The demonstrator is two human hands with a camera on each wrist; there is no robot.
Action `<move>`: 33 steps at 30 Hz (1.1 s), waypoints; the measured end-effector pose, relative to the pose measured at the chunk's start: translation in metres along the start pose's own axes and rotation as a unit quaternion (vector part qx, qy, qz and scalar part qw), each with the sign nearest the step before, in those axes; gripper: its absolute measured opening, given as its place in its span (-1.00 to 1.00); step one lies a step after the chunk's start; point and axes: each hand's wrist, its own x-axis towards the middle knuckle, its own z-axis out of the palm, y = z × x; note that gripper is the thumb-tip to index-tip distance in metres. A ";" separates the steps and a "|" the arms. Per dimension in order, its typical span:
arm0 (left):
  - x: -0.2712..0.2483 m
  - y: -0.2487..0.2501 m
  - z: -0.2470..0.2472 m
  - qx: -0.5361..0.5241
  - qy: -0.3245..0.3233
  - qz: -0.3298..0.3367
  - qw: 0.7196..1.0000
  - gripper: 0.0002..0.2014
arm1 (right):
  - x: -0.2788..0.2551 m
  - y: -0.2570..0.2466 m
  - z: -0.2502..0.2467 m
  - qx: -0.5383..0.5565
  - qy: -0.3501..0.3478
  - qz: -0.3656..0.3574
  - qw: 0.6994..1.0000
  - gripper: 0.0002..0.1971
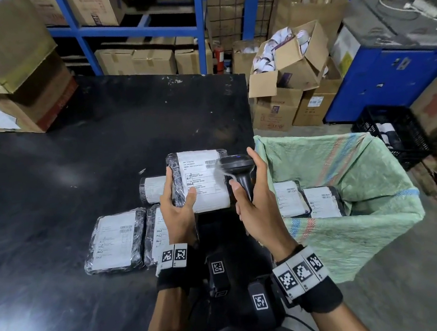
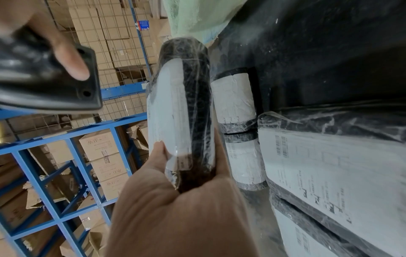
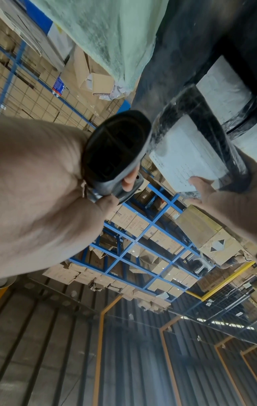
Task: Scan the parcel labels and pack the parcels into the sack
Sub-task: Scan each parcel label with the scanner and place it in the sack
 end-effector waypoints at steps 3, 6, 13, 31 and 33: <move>-0.002 -0.003 -0.014 -0.013 0.019 -0.003 1.000 -0.26 | -0.004 0.021 0.002 -0.019 -0.008 0.023 1.000 -0.38; -0.004 -0.007 -0.031 -0.021 0.037 -0.016 0.999 -0.28 | -0.012 0.049 0.008 -0.040 -0.015 0.061 0.997 -0.37; -0.014 -0.012 -0.057 -0.012 0.076 -0.022 0.997 -0.27 | -0.038 0.099 0.027 -0.056 -0.032 0.165 0.984 -0.35; -0.003 -0.017 -0.064 -0.013 0.067 -0.054 0.996 -0.25 | -0.039 0.211 0.068 -0.026 -0.047 0.209 0.976 -0.22; -0.003 -0.019 -0.061 -0.025 0.055 -0.059 0.996 -0.25 | -0.036 0.202 0.064 -0.023 -0.041 0.209 0.977 -0.09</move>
